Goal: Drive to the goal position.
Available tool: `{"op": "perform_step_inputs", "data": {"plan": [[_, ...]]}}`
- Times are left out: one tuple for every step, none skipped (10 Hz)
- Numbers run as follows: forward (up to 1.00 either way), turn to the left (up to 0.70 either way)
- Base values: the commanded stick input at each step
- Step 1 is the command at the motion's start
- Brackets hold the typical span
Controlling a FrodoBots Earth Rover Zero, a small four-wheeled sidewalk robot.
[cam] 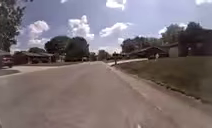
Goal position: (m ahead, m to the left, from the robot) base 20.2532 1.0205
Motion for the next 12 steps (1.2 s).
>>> {"op": "perform_step_inputs", "data": {"plan": [[0.70, 0.00], [0.70, 0.00], [0.70, 0.00], [0.70, 0.00], [0.70, 0.00], [0.70, 0.00], [0.70, 0.00], [0.70, 0.00], [0.70, 0.00], [0.70, 0.00], [0.70, 0.00], [0.70, 0.00]]}}
